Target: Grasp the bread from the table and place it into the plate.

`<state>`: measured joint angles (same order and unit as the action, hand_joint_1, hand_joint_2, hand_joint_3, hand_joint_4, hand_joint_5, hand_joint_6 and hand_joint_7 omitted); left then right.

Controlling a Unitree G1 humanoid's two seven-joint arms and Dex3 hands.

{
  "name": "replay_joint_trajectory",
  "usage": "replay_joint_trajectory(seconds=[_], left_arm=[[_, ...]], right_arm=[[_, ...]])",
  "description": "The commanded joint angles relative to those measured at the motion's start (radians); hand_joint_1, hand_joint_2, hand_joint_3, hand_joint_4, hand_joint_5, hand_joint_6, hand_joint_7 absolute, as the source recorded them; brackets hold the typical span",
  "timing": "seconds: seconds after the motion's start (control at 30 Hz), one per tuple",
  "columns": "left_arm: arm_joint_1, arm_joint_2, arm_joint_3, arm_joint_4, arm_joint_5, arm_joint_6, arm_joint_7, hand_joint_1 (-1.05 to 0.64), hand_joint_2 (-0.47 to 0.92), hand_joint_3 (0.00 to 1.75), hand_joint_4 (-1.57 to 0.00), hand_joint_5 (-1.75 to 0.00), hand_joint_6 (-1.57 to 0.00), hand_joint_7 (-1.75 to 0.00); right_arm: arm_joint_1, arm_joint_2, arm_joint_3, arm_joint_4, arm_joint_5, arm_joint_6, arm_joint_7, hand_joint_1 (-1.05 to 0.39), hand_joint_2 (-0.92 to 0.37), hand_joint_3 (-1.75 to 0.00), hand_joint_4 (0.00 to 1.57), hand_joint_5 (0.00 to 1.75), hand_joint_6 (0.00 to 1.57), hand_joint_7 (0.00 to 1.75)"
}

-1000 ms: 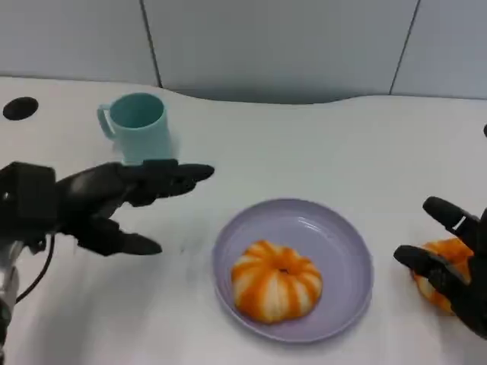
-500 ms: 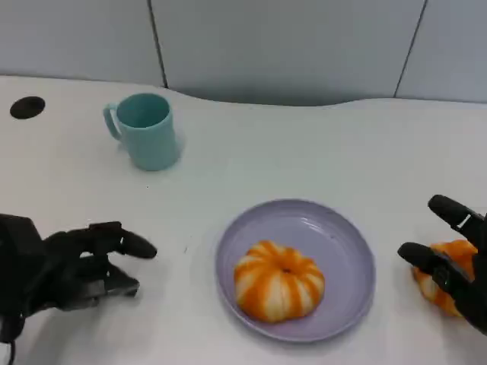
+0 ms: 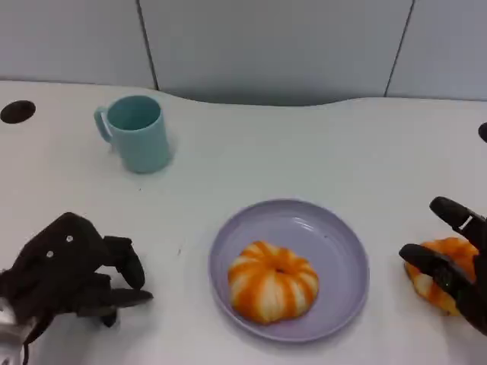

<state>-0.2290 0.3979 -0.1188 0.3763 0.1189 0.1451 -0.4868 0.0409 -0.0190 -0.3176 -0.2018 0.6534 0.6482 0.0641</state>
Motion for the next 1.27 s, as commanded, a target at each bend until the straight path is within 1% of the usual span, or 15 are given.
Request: replay_joint_trajectory(seconds=[0.03,0.2,0.27,0.33,0.4,0.47,0.63,0.8,1.0,1.27], left_arm=[[0.009,0.001,-0.023,0.024,0.021,0.031,0.008,-0.39,0.87,0.04,-0.79,-1.75,-0.62,-1.75],[0.003,0.0,-0.04,0.03,0.035,0.022,0.014,-0.43,0.85,0.03,-0.82,-1.75,-0.64,-1.75],[0.028,-0.002,-0.019,0.032,0.005,-0.031,0.0,-0.43,0.85,0.03,-0.83,-1.75,-0.65,-1.75],[0.058,-0.001,0.001,0.048,-0.027,-0.118,-0.014,-0.42,0.86,0.04,-0.81,-1.75,-0.65,-1.75],[0.079,0.002,0.007,0.051,-0.037,-0.16,-0.009,-0.44,0.87,0.04,-0.79,-1.75,-0.66,-1.75],[0.101,-0.004,0.02,0.05,-0.051,-0.193,0.01,-0.45,0.87,0.04,-0.81,-1.75,-0.68,-1.75],[0.12,-0.005,0.029,0.023,-0.063,-0.195,0.013,-0.45,0.87,0.05,-0.83,-1.75,-0.68,-1.75],[0.117,-0.002,0.031,0.038,-0.067,-0.225,0.009,-0.44,0.87,0.05,-0.83,-1.75,-0.67,-1.75],[0.098,0.001,0.026,0.068,-0.068,-0.24,-0.001,-0.46,0.87,0.05,-0.83,-1.75,-0.67,-1.75],[0.067,-0.014,0.034,0.164,-0.097,-0.312,-0.031,-0.47,0.86,0.05,-0.82,-1.75,-0.66,-1.75]], right_arm=[[-0.005,-0.022,-0.008,0.008,-0.007,-0.01,0.006,-0.31,-0.92,-0.45,0.32,1.26,0.32,0.96],[-0.008,-0.026,-0.018,0.02,0.001,-0.01,0.017,-0.3,-0.92,-0.45,0.31,1.26,0.3,0.95],[-0.01,-0.026,-0.02,0.027,0.0,-0.014,0.023,-0.3,-0.92,-0.45,0.31,1.27,0.3,0.96],[-0.012,-0.026,-0.021,0.034,-0.003,-0.018,0.029,-0.3,-0.92,-0.44,0.32,1.27,0.3,0.97],[-0.013,-0.025,-0.022,0.04,-0.004,-0.023,0.036,-0.3,-0.92,-0.44,0.32,1.27,0.3,0.97],[-0.013,-0.026,-0.022,0.046,-0.005,-0.029,0.045,-0.29,-0.92,-0.45,0.32,1.27,0.3,0.98],[-0.014,-0.03,-0.017,0.046,-0.018,-0.03,0.049,-0.3,-0.92,-0.45,0.32,1.28,0.3,0.98],[-0.016,-0.025,-0.018,0.042,-0.018,-0.025,0.038,-0.29,-0.92,-0.44,0.33,1.28,0.3,0.99],[-0.022,-0.027,-0.015,0.05,-0.032,-0.033,0.041,-0.29,-0.92,-0.45,0.33,1.27,0.3,0.99],[-0.025,-0.034,-0.023,0.069,-0.031,-0.039,0.057,-0.29,-0.92,-0.46,0.32,1.26,0.3,0.99]])
